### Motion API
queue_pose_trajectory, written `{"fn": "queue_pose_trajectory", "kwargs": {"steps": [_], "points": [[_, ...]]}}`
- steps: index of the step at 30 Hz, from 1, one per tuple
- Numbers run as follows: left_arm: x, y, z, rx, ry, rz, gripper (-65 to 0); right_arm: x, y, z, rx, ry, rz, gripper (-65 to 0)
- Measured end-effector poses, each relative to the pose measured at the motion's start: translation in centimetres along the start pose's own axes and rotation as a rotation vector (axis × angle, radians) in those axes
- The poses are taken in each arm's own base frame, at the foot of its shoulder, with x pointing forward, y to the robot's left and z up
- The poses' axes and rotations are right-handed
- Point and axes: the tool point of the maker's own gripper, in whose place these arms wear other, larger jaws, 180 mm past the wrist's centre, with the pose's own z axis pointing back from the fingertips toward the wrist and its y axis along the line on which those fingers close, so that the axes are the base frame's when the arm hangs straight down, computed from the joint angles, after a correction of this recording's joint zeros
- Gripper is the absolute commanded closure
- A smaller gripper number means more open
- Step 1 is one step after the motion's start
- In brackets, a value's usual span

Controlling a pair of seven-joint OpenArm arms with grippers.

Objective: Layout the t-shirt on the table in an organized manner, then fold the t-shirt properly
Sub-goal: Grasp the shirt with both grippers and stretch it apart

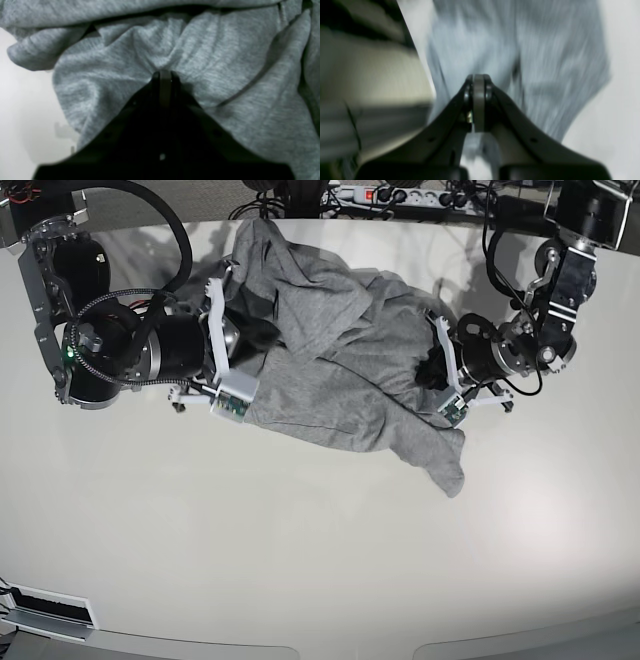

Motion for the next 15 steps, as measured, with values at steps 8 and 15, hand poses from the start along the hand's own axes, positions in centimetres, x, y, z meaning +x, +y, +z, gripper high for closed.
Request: {"fn": "queue_pose_trajectory", "kwargs": {"steps": [8,15], "points": [[0.1,0.1,0.0,0.006,-0.005,0.003,0.0,-0.2,-3.6,-3.7,-0.202,-0.002,0.016,0.0],[0.2,0.1,0.0,0.003,-0.006,0.014,0.0,-3.7,-2.6,-8.7,-0.102,0.041,-0.180,0.0]]}}
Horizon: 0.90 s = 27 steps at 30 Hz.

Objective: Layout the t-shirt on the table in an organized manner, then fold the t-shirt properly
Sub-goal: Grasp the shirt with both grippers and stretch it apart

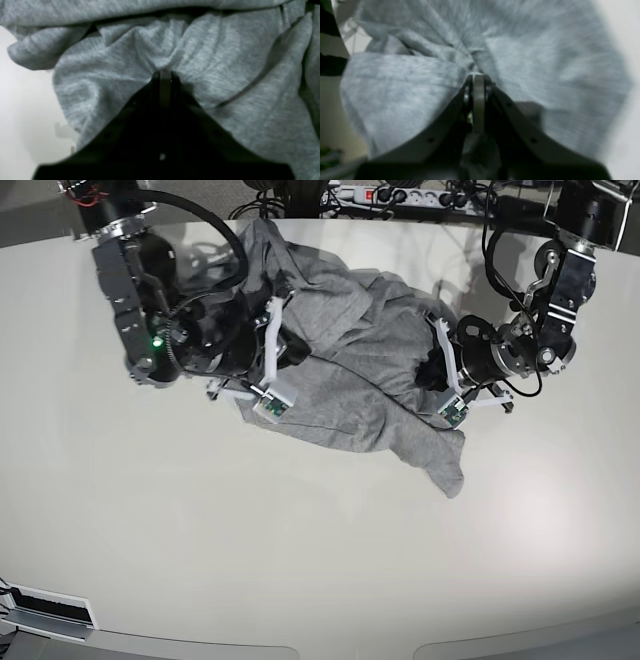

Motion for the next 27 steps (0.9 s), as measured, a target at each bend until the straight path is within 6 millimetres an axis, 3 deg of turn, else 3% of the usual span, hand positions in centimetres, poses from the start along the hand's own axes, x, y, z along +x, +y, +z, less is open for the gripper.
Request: {"fn": "queue_pose_trajectory", "kwargs": {"steps": [3,7,10,12,15,20,21,24,25,27], "points": [[0.1,0.1,0.0,0.000,-0.003,0.001,0.0,-0.9,0.8,-1.0,0.021,0.056,-0.018,0.0],[0.5,0.6,0.0,0.008,0.002,-0.007,0.0,-2.7,3.0,-0.1,0.136,0.181,-0.054,0.0],[0.6,0.8,0.0,0.012,0.003,-0.008,0.0,-2.7,4.9,0.4,0.226,0.199,-0.072,0.0],[0.6,0.7,0.0,0.011,0.003,-0.008,0.0,-2.5,4.9,0.3,0.225,0.191,-0.071,0.0],[0.7,0.8,0.0,0.013,0.002,-0.008,0.0,-0.8,1.9,0.3,0.107,0.147,-0.012,0.0],[0.5,0.8,0.0,0.013,0.016,-0.008,0.0,5.1,-5.7,2.7,-0.172,0.005,0.087,0.0],[0.4,0.9,0.0,0.013,0.020,-0.008,0.0,5.4,-6.8,3.1,-0.224,0.001,0.091,-7.0],[0.4,0.8,0.0,0.013,0.021,-0.008,0.0,5.5,-8.9,3.5,-0.332,-0.038,0.052,-36.3],[0.4,0.9,0.0,0.014,0.020,-0.009,0.0,5.6,-9.4,3.5,-0.356,-0.054,0.049,-41.0],[0.4,0.9,-0.1,0.013,0.021,-0.008,0.0,5.5,-10.1,3.1,-0.368,-0.083,0.024,-42.2]]}}
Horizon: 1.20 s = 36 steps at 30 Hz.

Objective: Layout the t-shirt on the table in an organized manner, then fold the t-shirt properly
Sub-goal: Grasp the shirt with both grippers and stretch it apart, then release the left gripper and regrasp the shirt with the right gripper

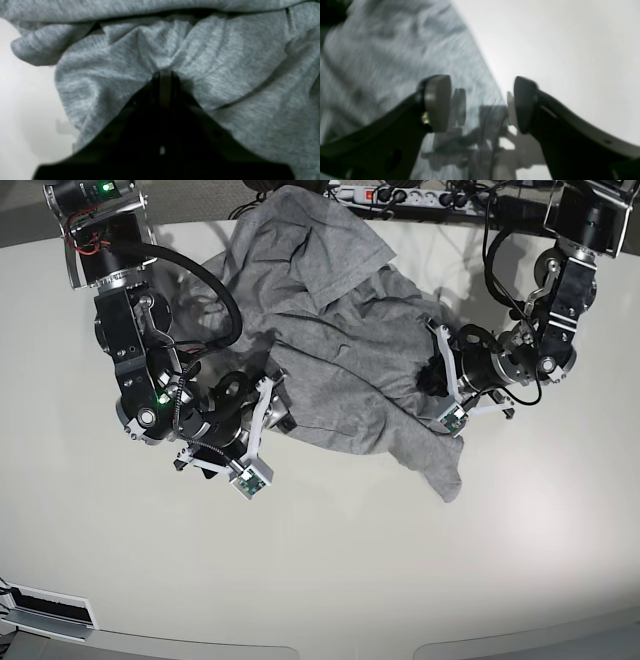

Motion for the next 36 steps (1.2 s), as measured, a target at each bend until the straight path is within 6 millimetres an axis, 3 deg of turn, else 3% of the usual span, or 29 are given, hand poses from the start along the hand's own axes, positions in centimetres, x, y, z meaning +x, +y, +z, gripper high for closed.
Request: {"fn": "queue_pose_trajectory", "kwargs": {"steps": [6,10,12,16,20,24,26,28,32,36], "points": [[0.1,0.0,0.0,-0.003,-0.003,0.005,0.0,-4.8,-1.0,-2.5,0.013,0.116,-0.098,-42.0],[0.0,-0.1,0.0,-0.003,-0.001,0.006,0.0,-5.9,-2.7,-3.8,-0.006,0.133,-0.161,-39.5],[0.2,-0.2,0.0,-0.010,-0.010,0.019,0.0,-6.1,-3.1,-4.0,-0.004,0.144,-0.164,-30.0],[0.2,-0.1,0.0,-0.008,-0.009,0.020,0.0,-5.7,-1.3,-4.0,0.101,0.130,-0.123,0.0],[0.1,-0.1,0.0,-0.008,-0.009,0.020,0.0,-4.8,-1.4,-3.5,0.143,0.172,-0.040,0.0],[0.2,-0.1,0.0,-0.008,-0.009,0.020,0.0,-0.1,-4.8,-1.8,0.021,0.119,-0.007,0.0],[0.2,-0.1,0.0,-0.008,-0.009,0.019,0.0,2.6,-7.3,0.0,-0.062,0.057,-0.011,0.0],[0.1,0.0,0.1,-0.006,-0.007,0.018,0.0,4.0,-9.9,2.1,-0.151,0.008,-0.023,0.0],[-0.3,1.1,0.7,0.012,0.002,0.005,0.0,3.3,-14.3,5.2,-0.285,-0.020,-0.117,0.0],[-2.0,4.5,2.0,0.140,0.065,0.029,0.0,2.6,-17.2,7.3,-0.356,-0.046,-0.196,0.0]]}}
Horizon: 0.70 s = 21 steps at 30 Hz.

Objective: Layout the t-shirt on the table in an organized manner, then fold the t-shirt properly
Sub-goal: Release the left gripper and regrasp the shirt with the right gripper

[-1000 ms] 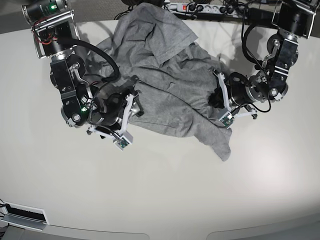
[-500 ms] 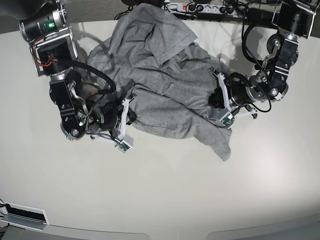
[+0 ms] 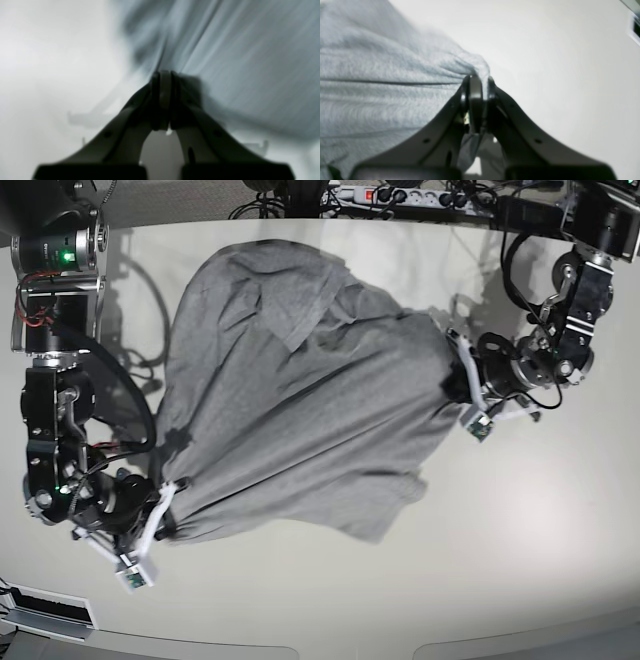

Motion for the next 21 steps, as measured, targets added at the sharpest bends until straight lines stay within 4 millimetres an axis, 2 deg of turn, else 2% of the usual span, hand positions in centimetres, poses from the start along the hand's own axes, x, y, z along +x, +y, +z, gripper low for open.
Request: {"fn": "queue_pose_trajectory", "kwargs": {"steps": [3,9,11,13,14,18,19,21], "points": [[-1.3,2.6,0.7,0.097,0.046,0.020,0.0,-0.4,-2.0,0.6,-0.049,0.011,0.000,0.0],[-2.4,6.5,2.4,0.208,0.102,0.041,0.0,-0.9,-3.6,1.1,-0.097,0.034,0.029,0.0],[-2.8,8.0,3.2,0.243,0.114,0.062,0.0,-1.0,-4.4,1.2,-0.136,0.033,-0.008,0.0],[-2.4,8.1,3.6,0.215,0.092,0.106,0.0,-1.0,-4.7,1.3,-0.150,0.033,-0.022,0.0],[-1.3,7.5,3.7,0.165,0.051,0.110,0.0,-1.0,-4.7,1.3,-0.151,0.033,-0.024,-0.6],[3.0,4.7,4.3,0.003,-0.114,0.137,0.0,-0.9,-4.7,1.3,-0.152,0.029,-0.025,-38.4],[3.5,4.3,4.4,-0.020,-0.133,0.140,0.0,-0.9,-4.8,1.3,-0.154,0.028,-0.026,-43.0],[4.0,3.3,4.5,-0.077,-0.162,0.142,0.0,-0.7,-3.7,1.3,-0.084,0.028,-0.021,-43.4]]}}
